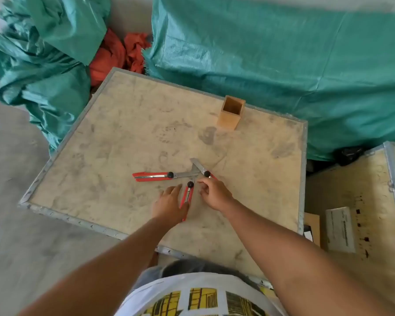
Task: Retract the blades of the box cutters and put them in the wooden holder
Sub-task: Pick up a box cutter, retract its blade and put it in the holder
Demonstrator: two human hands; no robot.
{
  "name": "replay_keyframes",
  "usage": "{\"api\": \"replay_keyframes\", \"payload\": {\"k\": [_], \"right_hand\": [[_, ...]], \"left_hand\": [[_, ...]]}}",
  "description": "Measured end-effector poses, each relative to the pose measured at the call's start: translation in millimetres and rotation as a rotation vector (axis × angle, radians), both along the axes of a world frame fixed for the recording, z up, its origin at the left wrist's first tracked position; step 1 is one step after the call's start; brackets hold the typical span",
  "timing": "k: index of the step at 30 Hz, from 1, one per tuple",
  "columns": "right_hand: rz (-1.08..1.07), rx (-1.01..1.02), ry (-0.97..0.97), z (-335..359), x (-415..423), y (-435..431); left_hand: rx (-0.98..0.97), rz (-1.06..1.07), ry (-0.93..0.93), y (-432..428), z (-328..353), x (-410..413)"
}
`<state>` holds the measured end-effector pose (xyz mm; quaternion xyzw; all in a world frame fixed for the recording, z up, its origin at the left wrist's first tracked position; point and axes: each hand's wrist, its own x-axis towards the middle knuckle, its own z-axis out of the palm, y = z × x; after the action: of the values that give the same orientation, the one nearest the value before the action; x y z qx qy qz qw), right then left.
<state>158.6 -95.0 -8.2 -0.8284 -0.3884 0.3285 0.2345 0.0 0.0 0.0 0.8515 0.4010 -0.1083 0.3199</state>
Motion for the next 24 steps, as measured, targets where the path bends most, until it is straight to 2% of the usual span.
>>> {"api": "replay_keyframes", "payload": {"k": [7,15,24], "right_hand": [[-0.071,0.001,0.082,-3,-15,12],[-0.293,-0.067,0.202,-11,-21,31],[-0.496,-0.076,0.35,-17,-48,5]], "left_hand": [[-0.007,-0.049,-0.044,-9,-5,-6],[-0.176,0.143,-0.122,-10,-7,-8],[-0.398,0.311,-0.154,-16,-6,-18]]}}
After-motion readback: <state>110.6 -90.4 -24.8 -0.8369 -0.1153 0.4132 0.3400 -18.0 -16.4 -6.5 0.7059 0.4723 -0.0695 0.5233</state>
